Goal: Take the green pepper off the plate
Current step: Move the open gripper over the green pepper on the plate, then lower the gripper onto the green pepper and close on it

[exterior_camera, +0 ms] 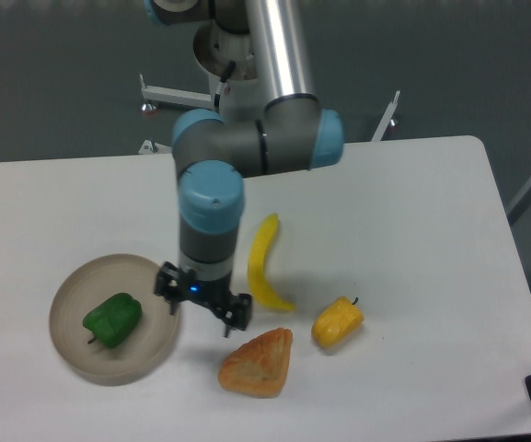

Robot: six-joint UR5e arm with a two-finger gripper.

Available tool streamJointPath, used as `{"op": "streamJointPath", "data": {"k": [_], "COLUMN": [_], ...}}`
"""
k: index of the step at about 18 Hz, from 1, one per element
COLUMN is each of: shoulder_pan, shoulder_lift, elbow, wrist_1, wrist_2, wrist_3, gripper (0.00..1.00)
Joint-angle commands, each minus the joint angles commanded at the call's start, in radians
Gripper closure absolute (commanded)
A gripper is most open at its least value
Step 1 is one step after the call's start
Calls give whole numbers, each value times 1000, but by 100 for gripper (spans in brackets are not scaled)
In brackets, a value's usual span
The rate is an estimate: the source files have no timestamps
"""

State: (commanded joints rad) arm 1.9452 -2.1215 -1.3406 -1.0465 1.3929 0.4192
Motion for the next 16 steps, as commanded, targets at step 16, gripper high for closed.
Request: {"op": "streamJointPath", "data": {"k": [16], "shoulder_pan": [-113], "shoulder_lift": [-20], "elbow": [-63], "wrist_1": [63], "wrist_2": [-2], "wrist_3": [-20], "gripper": [0]}}
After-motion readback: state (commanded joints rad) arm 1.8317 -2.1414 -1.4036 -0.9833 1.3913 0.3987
